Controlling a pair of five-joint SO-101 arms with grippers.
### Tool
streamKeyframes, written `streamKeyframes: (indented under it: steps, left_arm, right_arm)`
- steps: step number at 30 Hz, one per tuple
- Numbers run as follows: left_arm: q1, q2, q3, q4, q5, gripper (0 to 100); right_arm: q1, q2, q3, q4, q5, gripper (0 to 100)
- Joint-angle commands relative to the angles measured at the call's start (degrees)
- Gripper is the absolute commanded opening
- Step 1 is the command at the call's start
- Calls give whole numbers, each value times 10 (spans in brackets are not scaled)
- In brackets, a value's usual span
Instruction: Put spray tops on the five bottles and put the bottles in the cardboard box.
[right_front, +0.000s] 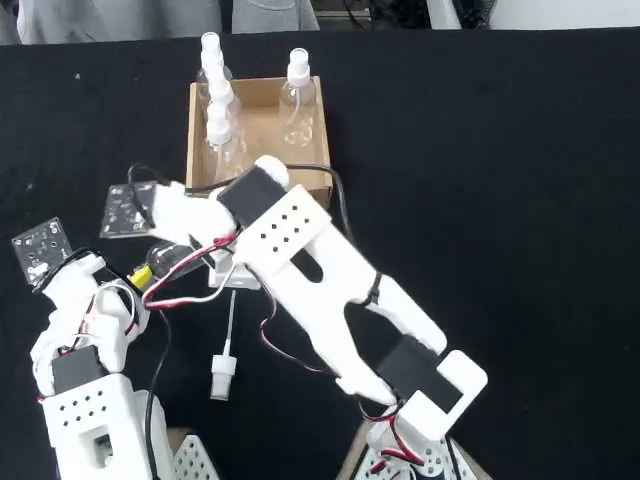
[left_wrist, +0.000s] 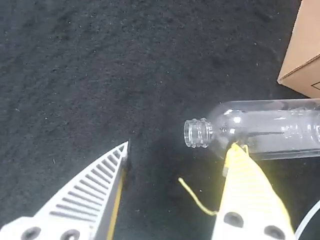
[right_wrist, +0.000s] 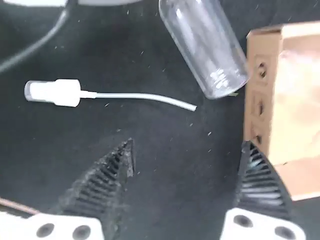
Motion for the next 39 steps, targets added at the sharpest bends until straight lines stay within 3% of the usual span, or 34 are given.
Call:
streamKeyframes:
  steps: [1,15,27,33,39]
  left_arm:
    - [-11,-9,-36,-12,7,281]
    - [-31,-9,-38,-12,8,281]
    - [-33,-9,-38,-12,8,281]
    - [-87,-9,-51,-11,40,281]
    - [-97,-9,-51,-11,55,281]
  right_arm:
    - [-16,-41,-3,-32,32,276]
    - [-34,15,-4,-123,108,276]
    - [-43,88,-19,-140,120,279]
    - [-44,116,-19,-168,123,279]
    - [-43,137,-19,-193,123,278]
